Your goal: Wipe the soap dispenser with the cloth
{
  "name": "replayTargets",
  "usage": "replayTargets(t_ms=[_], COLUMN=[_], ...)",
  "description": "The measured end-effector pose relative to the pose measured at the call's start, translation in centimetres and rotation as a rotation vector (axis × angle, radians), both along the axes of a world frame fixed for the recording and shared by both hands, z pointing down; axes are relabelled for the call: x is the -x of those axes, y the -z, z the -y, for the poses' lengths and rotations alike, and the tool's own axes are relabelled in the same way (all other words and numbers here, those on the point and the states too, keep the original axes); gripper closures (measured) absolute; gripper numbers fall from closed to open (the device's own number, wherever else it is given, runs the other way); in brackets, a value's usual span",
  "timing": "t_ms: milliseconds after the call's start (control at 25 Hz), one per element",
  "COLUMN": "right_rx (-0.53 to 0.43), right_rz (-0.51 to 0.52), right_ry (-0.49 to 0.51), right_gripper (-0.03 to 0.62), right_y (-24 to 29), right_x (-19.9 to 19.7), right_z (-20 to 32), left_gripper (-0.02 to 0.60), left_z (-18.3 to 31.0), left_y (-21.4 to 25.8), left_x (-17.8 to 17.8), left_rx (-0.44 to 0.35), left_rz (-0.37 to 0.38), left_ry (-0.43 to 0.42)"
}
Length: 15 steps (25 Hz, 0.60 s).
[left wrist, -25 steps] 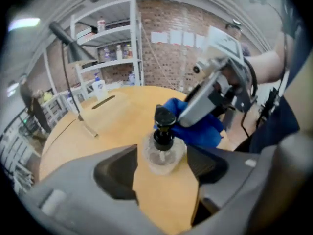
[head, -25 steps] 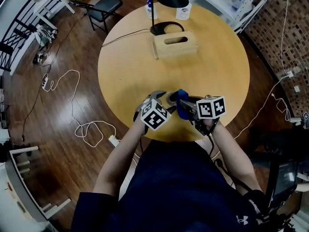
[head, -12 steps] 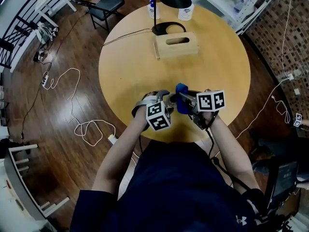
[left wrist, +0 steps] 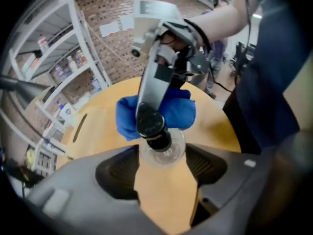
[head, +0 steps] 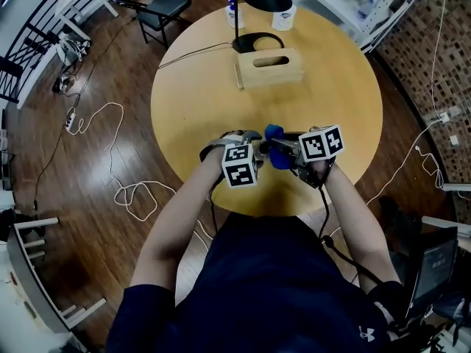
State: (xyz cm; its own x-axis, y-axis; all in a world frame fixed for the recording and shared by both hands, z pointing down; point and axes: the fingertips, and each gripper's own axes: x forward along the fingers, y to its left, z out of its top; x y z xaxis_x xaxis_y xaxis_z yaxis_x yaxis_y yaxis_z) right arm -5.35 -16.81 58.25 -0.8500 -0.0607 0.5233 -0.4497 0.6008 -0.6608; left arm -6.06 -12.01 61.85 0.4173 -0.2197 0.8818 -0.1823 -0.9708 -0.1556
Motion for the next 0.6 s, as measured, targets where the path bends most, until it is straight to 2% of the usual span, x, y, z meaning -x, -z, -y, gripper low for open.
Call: replayTargets(t_ms=[80,120,160,200,320,360,400,440,520,600], right_rx=[0.035,0.043,0.045,0.043,0.024,0.023,0.022,0.023,0.022,0.02], right_rz=[0.036,0.044,0.045,0.04,0.007,0.002,-0.003,-0.007,-0.017,-0.021], right_ry=[-0.026,-0.038,-0.047,-0.053,-0.064,-0.057,-0.045,-0.03,-0.003,0.003], right_gripper=[0.513,0.513,0.513,0.513,0.513,0.514,0.514,0.514,0.514,0.514], right_y=[0.1,0.2,0.2,0.2,0.0,0.0,0.0,0.0,-0.1,-0.1], right_x=[0.0,-0.1,-0.3,-0.4,-1.1,-1.2,-1.2,-1.2,-1.3,-1.3], right_z=[0.1,-0.1,-0.4,-0.7,-1.6,-2.0,-2.4,-2.7,-2.7,-1.9], left_gripper=[0.281,0.273,0.243,0.232,0.232,0.232,0.234,0.239,0.253,0.256], left_z=[0.2,0.4,0.7,0.8,0.4,0.4,0.5,0.8,1.0,0.5], left_y=[0.2,0.3,0.5,0.8,1.4,1.4,1.1,0.8,0.1,-0.2], left_x=[0.2,0.4,0.6,0.8,0.7,0.5,0.3,0.0,-0.4,-0.6], left_rx=[-0.011,-0.017,-0.018,-0.003,0.108,0.12,0.108,0.083,0.043,0.027], left_rz=[0.037,0.056,0.058,0.031,-0.157,-0.191,-0.191,-0.169,-0.119,-0.083], left_ry=[-0.091,-0.085,-0.035,0.059,0.426,0.49,0.502,0.473,0.357,0.187])
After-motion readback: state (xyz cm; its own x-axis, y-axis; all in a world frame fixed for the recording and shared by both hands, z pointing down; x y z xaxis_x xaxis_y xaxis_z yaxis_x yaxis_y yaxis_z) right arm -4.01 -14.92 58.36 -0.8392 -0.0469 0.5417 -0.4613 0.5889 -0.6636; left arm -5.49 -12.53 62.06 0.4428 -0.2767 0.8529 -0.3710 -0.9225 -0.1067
